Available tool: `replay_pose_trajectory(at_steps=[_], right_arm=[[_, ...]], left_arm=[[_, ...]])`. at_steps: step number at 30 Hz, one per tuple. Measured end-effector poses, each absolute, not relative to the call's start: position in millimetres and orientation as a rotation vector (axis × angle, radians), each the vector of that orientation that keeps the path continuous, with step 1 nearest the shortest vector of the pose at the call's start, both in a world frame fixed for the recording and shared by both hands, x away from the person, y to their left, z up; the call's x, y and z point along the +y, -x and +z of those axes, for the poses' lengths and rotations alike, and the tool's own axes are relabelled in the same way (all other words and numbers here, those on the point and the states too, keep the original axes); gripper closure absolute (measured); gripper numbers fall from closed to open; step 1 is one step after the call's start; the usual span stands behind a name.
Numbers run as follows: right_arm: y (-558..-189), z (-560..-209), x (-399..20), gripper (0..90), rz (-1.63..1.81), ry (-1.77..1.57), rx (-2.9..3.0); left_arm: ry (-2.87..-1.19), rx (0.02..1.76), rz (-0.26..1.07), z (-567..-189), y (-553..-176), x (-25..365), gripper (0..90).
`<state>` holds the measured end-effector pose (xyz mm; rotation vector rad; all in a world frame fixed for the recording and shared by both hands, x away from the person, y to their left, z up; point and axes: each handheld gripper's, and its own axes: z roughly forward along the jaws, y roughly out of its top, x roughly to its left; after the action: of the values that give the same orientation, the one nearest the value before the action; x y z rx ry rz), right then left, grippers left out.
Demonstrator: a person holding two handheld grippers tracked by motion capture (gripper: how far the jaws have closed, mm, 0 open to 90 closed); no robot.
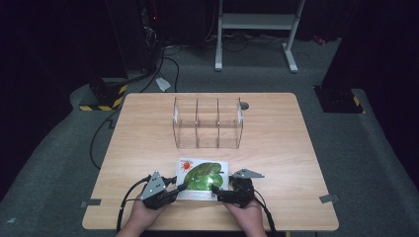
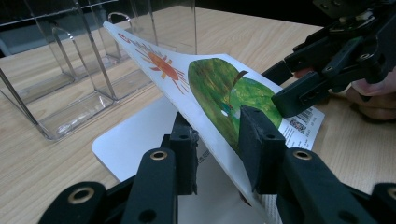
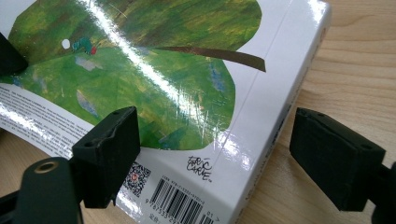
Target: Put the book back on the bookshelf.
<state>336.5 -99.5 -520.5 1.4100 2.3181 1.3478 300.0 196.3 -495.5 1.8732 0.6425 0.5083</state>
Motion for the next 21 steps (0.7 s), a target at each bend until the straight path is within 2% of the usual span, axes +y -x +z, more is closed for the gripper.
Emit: replay_pose_trajectory(at_steps=[13,21], right_arm=[[-341.7,-522.8,-97.1,13.9,1.391,-1.446,2.355],[-340.4,-521.6,-98.7,19.0,1.392,-1.459,2.342]], left_arm=[[-1.87,0.619,0.523,-497.0,-298.0,196.5,68.1],[-1.87,0.653,0.5,-498.8,-300.1,197.0,68.2]])
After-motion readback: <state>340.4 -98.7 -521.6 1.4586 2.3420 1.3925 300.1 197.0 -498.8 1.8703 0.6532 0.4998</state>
